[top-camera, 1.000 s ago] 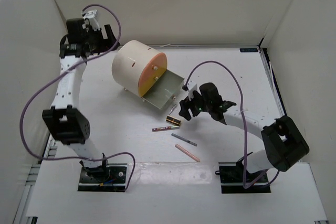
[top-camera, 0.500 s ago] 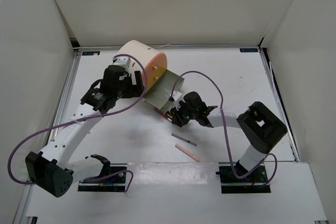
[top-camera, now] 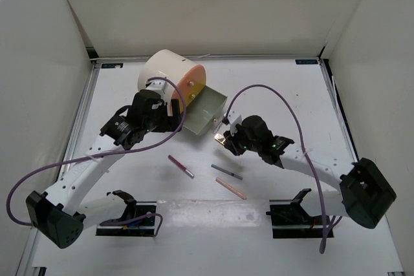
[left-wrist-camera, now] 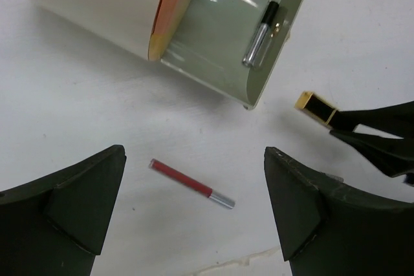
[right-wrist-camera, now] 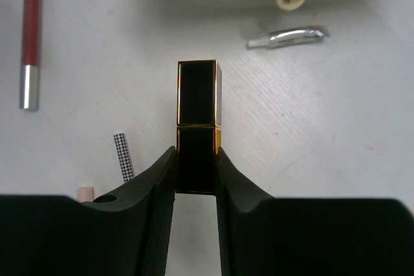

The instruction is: Organize the makeup

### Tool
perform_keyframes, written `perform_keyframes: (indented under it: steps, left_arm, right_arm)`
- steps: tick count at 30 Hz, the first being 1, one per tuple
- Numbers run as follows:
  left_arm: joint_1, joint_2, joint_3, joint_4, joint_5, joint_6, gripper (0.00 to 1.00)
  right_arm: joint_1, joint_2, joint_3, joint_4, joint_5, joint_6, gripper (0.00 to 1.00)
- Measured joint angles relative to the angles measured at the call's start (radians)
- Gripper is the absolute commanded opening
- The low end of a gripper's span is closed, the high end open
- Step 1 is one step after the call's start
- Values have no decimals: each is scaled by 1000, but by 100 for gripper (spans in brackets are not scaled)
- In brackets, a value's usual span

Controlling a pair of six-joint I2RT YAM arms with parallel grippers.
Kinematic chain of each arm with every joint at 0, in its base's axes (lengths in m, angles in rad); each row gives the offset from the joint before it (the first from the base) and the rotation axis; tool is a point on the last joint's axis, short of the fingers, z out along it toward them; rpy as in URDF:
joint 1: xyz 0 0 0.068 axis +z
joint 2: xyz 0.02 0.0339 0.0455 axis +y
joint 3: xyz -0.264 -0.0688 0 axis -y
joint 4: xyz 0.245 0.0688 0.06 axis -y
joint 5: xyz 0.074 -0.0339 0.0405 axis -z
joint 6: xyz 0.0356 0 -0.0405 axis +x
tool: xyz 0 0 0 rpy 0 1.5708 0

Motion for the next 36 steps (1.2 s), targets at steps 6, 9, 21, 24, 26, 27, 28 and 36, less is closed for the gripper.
perform_keyframes:
  steps: [6, 9, 21, 24, 26, 27, 28, 36]
  left_arm:
    - [-14, -16, -95, -88, 15, -186, 98]
    - [-64, 13, -172, -185, 23, -323, 98]
    - [-173, 40, -304, -411, 31, -659, 98]
    - [-179, 40, -304, -446, 39, -702, 98]
    - [-190, 34, -313, -474, 55, -741, 98]
    - [-198, 26, -323, -480, 63, -759, 98]
    - [-206, 16, -333, -489, 74, -777, 98]
    - [-242, -105, -480, -481, 86, -1007, 97]
  right_arm:
    - [-6, -11, 150, -71, 47, -26, 17]
    - [-11, 122, 315, -42, 54, -51, 17]
    - [-43, 478, 585, -54, 42, -91, 57]
    - [-47, 468, 585, -56, 39, -92, 64]
    - [-47, 451, 580, -54, 40, -92, 69]
    - [-47, 438, 571, -49, 40, -90, 70]
    - [-47, 424, 562, -47, 41, -90, 70]
    - [-48, 312, 473, -33, 39, -71, 74]
